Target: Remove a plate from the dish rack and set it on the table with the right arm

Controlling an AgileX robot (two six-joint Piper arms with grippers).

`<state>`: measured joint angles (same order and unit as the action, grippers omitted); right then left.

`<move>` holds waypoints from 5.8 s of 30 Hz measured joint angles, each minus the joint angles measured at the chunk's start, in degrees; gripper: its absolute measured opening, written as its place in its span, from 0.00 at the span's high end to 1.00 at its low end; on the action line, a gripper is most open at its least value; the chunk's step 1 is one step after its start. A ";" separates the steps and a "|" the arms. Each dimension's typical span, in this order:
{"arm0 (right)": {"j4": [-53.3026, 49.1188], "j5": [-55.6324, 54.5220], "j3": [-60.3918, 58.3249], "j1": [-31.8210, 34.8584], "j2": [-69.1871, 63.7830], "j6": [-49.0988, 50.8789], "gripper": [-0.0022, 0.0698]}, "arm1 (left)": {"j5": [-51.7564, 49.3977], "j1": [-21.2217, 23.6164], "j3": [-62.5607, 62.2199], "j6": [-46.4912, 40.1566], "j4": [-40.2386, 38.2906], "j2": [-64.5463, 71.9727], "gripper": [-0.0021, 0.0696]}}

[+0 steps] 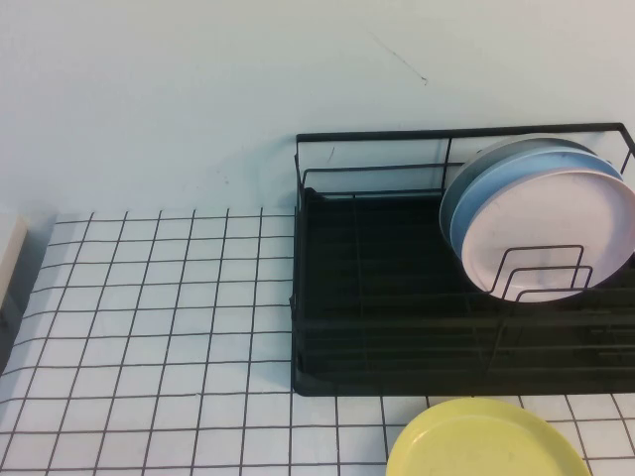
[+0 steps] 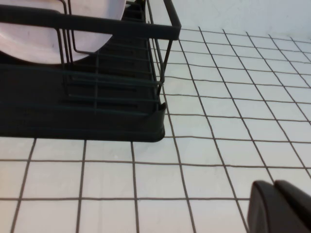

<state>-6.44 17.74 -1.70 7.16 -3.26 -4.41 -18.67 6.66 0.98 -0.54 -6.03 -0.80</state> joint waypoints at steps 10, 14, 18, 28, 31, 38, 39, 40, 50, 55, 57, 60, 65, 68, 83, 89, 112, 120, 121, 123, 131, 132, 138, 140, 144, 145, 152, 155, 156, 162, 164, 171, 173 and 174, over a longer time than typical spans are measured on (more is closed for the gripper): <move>0.00 0.00 0.00 0.00 0.00 0.00 0.97 | 0.00 0.00 0.00 0.00 0.00 0.00 0.98; 0.00 0.00 0.00 0.00 0.00 0.00 0.97 | 0.00 0.00 0.00 0.00 0.08 0.00 0.98; 0.00 0.00 0.00 0.00 0.00 0.00 0.97 | 0.00 0.00 0.00 0.00 0.08 0.00 0.98; 0.00 0.00 0.00 0.00 0.00 0.46 0.97 | 0.00 0.00 0.00 0.00 0.08 0.00 0.98; 0.39 0.00 0.00 0.00 0.00 0.68 0.97 | 0.00 0.00 0.00 0.00 0.08 0.00 0.98; 11.37 -1.25 0.00 0.00 0.00 4.89 0.97 | 0.00 0.00 0.00 0.00 0.08 0.00 0.98; 16.45 -2.13 0.00 0.00 0.00 7.43 0.97 | 0.00 0.00 0.00 0.00 0.08 0.00 0.98; 21.37 -2.84 0.00 0.00 0.00 10.58 0.97 | 0.00 0.00 0.00 0.00 0.08 0.00 0.98; 46.39 -5.34 0.00 0.00 0.00 6.96 0.97 | 0.00 0.00 0.00 0.00 0.08 0.00 0.98; 46.66 -5.70 0.38 0.00 0.00 -3.90 0.97 | 0.00 0.00 0.00 0.00 0.08 0.00 0.98; 46.66 -1.43 3.72 0.00 -0.49 -11.09 0.97 | 0.00 0.00 0.00 0.00 -0.02 0.00 0.98; 45.77 8.58 12.62 0.00 -4.43 -23.10 0.97 | 0.00 0.00 0.00 0.00 -0.02 0.00 0.98; 36.72 26.09 34.70 0.00 -22.00 -34.16 0.97 | 0.00 0.00 0.00 0.00 -0.02 0.00 0.98; 34.47 33.97 45.45 0.00 -31.97 -41.72 0.91 | 0.00 0.00 0.00 0.00 -0.02 0.00 0.98; 46.06 42.14 81.08 0.00 -78.75 -78.02 0.39 | 0.00 0.00 0.00 0.00 -0.02 0.00 0.98; 48.18 42.19 84.90 -1.43 -89.12 -92.00 0.39 | 0.00 0.00 0.00 0.00 -0.02 0.00 0.98; 49.65 31.35 86.12 -3.14 -100.82 -99.61 0.40 | 0.00 0.00 0.00 0.00 -0.02 0.00 0.98; 49.65 30.26 86.12 -3.14 -102.90 -99.61 0.55 | 0.00 0.00 0.00 0.00 -0.02 0.00 0.98; 49.65 30.26 86.12 -3.14 -102.90 -99.61 0.61 | 0.00 0.00 0.00 0.00 -0.02 0.00 0.98; 49.78 30.04 86.12 -3.14 -102.90 -99.19 0.72 | 0.00 0.00 0.00 0.00 -0.02 0.00 0.98; 49.27 28.91 86.12 -3.14 -98.66 -96.76 0.83 | 0.00 0.00 0.00 0.00 -0.02 0.00 0.98; 48.99 28.91 86.12 -3.14 -97.10 -95.79 0.83 | 0.00 0.00 0.00 0.00 -0.02 0.00 0.98; 47.46 32.50 86.12 -3.14 -84.87 -85.03 0.86 | 0.00 0.00 0.00 0.00 -0.02 0.00 0.98; 47.46 34.46 86.12 -3.14 -80.84 -79.21 0.86 | 0.00 0.00 0.00 0.00 -0.02 0.00 0.98; 46.97 40.90 86.12 -3.14 -73.32 -64.49 0.86 | 0.00 0.00 0.00 0.00 -0.02 0.00 0.98; 46.98 43.86 86.12 -3.14 -72.07 -59.54 0.86 | 0.00 0.00 0.00 0.00 -0.02 0.00 0.98; 47.09 52.63 73.72 -3.23 -69.52 -42.90 0.86 | 0.00 0.00 0.00 0.00 -0.02 0.00 0.98; 49.14 52.12 61.07 -3.23 -69.94 -43.96 0.86 | 0.00 0.00 0.00 0.00 -0.02 0.00 0.98; 50.82 51.83 56.75 -3.23 -69.98 -45.56 0.86 | 0.00 0.00 0.00 0.00 -0.02 0.00 0.98; 62.33 40.85 38.71 -3.23 -70.11 -59.57 0.86 | 0.00 0.00 0.00 0.00 -0.02 0.00 0.98; 65.53 36.97 35.58 -3.23 -70.11 -63.66 0.86 | 0.00 0.00 0.00 0.00 -0.02 0.00 0.98; 68.48 32.81 34.07 -3.23 -73.25 -70.72 0.86 | 0.00 0.00 0.00 0.00 -0.02 0.00 0.98; 68.71 32.69 34.07 -3.23 -75.80 -71.03 0.86 | 0.00 0.00 0.00 0.00 -0.02 0.00 0.98; 68.83 32.69 34.07 -3.23 -77.21 -71.16 0.86 | 0.00 0.00 0.00 0.00 -0.02 0.00 0.98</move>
<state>62.39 50.44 32.37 3.93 -80.47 -75.57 -18.67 6.66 0.98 -0.54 -6.05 -0.80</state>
